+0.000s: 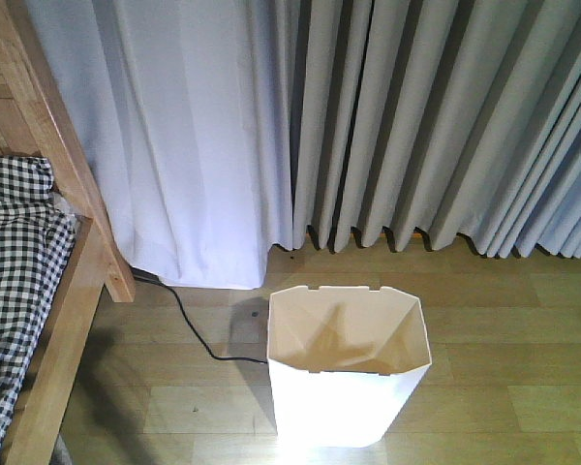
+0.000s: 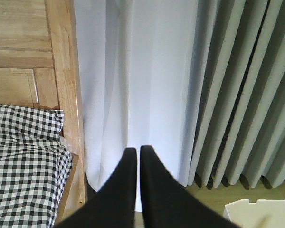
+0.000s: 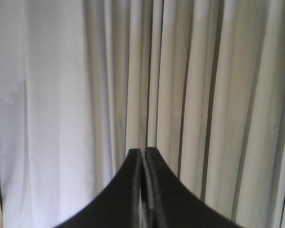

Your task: Move trash bin to bedside with robot

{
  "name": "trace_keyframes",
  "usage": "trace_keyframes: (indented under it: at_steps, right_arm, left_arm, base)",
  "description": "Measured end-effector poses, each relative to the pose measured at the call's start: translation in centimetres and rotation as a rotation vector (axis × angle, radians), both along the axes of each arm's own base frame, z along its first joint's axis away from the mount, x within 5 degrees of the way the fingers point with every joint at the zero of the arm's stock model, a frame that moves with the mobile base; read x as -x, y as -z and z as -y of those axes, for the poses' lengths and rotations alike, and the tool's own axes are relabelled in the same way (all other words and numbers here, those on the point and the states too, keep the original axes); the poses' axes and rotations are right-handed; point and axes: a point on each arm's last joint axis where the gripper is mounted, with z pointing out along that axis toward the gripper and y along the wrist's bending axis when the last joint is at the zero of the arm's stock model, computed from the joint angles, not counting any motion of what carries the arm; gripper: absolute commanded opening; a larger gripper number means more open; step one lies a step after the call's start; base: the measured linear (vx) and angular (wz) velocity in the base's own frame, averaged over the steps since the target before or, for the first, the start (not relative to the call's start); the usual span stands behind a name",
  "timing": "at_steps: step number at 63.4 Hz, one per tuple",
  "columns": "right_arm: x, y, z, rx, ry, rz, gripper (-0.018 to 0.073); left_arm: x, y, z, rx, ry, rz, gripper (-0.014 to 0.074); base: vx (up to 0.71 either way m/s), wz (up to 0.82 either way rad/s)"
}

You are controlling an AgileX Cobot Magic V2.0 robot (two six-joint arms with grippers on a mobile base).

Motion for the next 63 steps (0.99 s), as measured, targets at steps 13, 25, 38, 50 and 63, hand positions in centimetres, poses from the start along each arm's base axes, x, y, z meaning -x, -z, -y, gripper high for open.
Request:
trace_keyframes:
  at_steps: [13,25,38,50,63]
  right_arm:
    - [-0.1,0.4,0.2,0.022,0.025,-0.012,-0.0009]
    - [-0.7,2.3,1.1,-0.043,0.113,-0.05,-0.0009]
    - [-1.2,5.0,1.4,-0.01,0.154,-0.082,-0.0009]
    - [-1.1,5.5,1.4,0.005,0.157,-0.096,-0.0009]
    - [-1.1,5.7,1.5,0.007,0.159,-0.116,-0.0009]
  left_arm:
    - [0.0,0.0,0.0,0.0,0.0,0.0,-0.0006]
    - [0.0,0.0,0.0,0.0,0.0,0.0,-0.0006]
    - [0.0,0.0,0.0,0.0,0.0,0.0,-0.0006]
    - [0.0,0.0,0.0,0.0,0.0,0.0,-0.0006]
    - [0.0,0.0,0.0,0.0,0.0,0.0,-0.0006]
  base:
    - [0.0,0.0]
    - [0.0,0.0]
    - [0.0,0.0]
    - [0.0,0.0]
    - [0.0,0.0]
